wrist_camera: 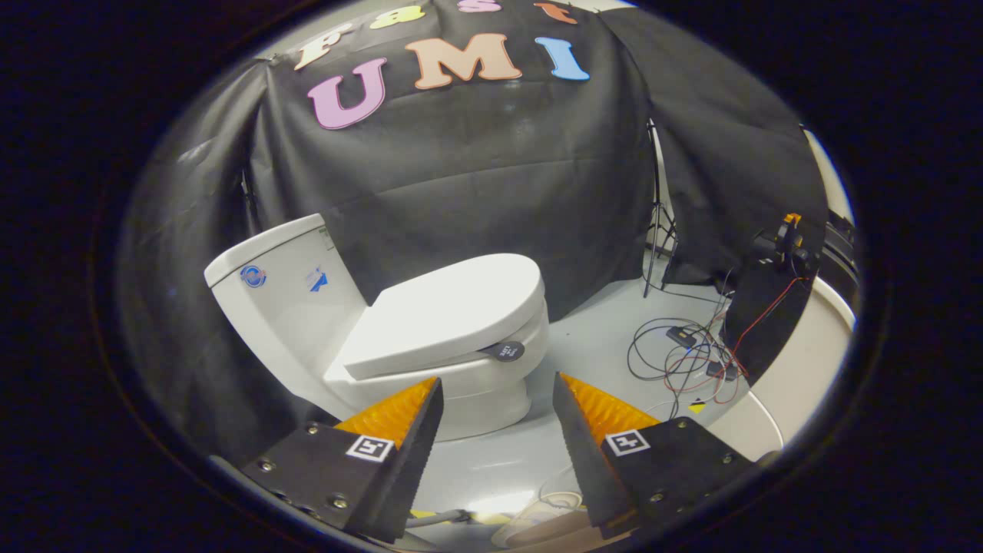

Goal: Open the toilet lid.

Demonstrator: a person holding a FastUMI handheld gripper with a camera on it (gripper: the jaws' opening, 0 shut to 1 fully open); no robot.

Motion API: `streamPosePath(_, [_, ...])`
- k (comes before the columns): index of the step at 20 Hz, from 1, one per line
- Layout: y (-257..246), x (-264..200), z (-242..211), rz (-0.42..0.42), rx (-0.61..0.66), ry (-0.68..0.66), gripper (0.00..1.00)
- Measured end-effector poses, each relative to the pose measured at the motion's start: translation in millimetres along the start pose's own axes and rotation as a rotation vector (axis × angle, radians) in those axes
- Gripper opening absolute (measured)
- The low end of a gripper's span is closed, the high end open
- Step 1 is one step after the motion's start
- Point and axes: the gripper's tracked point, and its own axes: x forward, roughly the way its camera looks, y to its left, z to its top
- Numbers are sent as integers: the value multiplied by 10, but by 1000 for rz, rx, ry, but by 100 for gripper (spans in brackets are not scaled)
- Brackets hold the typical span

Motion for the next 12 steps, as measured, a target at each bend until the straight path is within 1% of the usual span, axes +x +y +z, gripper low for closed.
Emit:
streamPosePath(2, [-17, 3, 19, -6, 11, -6, 85])
streamPosePath(7, [-26, 160, 74, -67, -11, -11, 86])
streamPosePath(9, [94, 305, 87, -57, -20, -6, 87])
streamPosePath(12, [432, 567, 150, 6, 15, -26, 87])
